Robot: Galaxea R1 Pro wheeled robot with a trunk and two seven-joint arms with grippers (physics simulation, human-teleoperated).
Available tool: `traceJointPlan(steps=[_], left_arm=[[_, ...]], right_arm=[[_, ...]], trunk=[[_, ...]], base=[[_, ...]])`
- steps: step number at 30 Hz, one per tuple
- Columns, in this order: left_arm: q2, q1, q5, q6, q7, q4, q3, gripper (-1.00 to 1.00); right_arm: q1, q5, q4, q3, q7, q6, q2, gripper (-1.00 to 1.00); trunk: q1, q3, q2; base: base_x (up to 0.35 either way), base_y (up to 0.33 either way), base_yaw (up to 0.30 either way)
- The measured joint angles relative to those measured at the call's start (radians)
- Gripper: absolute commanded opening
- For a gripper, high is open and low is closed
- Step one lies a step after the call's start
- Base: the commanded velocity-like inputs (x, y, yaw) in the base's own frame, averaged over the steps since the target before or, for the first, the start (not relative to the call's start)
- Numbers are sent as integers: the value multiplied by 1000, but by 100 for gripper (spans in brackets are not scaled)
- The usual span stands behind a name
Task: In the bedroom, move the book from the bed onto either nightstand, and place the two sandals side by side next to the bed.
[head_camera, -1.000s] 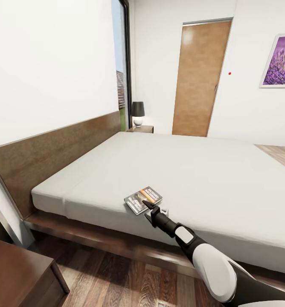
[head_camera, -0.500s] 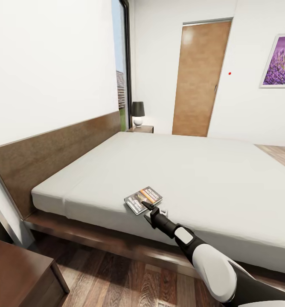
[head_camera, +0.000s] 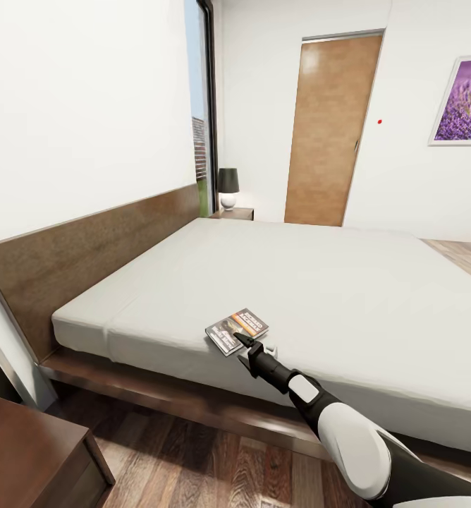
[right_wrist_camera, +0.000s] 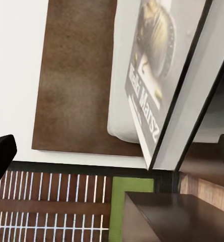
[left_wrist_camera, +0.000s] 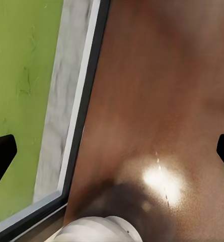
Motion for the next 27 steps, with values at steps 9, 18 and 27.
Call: traceJointPlan(steps=[9, 18, 27], left_arm=[[0, -1, 0, 0, 0, 0, 0, 100], [0, 0, 0, 0, 0, 0, 0, 100], [0, 0, 0, 1, 0, 0, 1, 100]], right_arm=[[-3, 0, 0, 0, 0, -1, 0, 100], [-6, 1, 0, 0, 0, -1, 0, 100], [-7, 1, 0, 0, 0, -1, 0, 100]], trunk=[[0, 0, 0], [0, 0, 0], [0, 0, 0]], base=[[0, 0, 0], [0, 0, 0], [0, 0, 0]])
